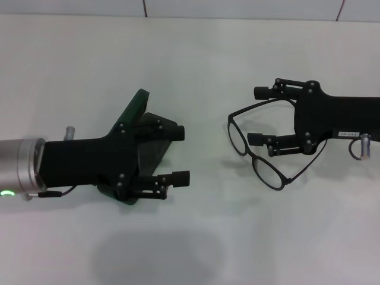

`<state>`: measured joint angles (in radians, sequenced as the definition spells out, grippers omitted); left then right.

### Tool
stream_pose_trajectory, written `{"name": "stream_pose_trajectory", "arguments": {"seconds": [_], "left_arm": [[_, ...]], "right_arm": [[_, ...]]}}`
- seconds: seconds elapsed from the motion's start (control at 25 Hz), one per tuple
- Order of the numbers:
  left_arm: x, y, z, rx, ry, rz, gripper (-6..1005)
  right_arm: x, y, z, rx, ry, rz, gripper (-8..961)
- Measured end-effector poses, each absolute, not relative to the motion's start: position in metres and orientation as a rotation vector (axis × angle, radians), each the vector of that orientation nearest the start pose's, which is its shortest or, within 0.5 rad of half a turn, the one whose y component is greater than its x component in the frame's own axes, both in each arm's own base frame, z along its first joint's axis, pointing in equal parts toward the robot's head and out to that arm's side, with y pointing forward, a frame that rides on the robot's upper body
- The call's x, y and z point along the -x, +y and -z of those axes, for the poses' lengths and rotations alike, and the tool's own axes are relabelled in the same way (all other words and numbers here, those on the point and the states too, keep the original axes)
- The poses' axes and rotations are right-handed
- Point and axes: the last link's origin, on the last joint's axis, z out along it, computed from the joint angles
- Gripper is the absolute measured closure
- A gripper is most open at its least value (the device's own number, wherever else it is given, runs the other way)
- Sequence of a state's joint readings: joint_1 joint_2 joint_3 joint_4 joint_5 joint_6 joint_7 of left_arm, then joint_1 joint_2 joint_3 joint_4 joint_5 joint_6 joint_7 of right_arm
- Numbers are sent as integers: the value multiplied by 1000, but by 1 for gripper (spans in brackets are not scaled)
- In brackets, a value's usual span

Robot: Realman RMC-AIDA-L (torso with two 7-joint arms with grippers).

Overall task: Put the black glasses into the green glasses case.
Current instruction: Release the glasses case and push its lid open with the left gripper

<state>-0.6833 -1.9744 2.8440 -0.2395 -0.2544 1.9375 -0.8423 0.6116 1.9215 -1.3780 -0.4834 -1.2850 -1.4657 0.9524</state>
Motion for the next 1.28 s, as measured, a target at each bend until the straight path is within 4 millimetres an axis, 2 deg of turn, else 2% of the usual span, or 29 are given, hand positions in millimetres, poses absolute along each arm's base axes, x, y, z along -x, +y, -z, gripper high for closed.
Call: {"name": "stream_pose_trajectory", "arguments": {"seconds": [0.56,0.6,0.68,0.76,0.88,1.0,1.16,1.28], "left_arm": [[257,280,1,2808,-250,1167,211],[259,283,-3,2727,-286,1193,211],[261,287,-7,2686,-321,1195,213],[267,299,-19,2608,-456,1168,214],[279,321,-35,2550,-656,1021,216],[286,330,-40,2576,-768,808,218],[291,329,-43,2591,-841,594,221],[293,326,-41,2615,-869,535,223]], "right_arm": [[-222,341,6,2772,-22,-865,111],[-223,340,7,2772,-20,-865,111],[-225,339,7,2770,-11,-865,111],[-227,337,8,2768,-1,-866,111],[-230,334,9,2764,10,-868,112],[-232,331,10,2763,21,-868,112],[-234,329,10,2763,32,-868,112],[-236,327,11,2758,18,-867,112]]}}
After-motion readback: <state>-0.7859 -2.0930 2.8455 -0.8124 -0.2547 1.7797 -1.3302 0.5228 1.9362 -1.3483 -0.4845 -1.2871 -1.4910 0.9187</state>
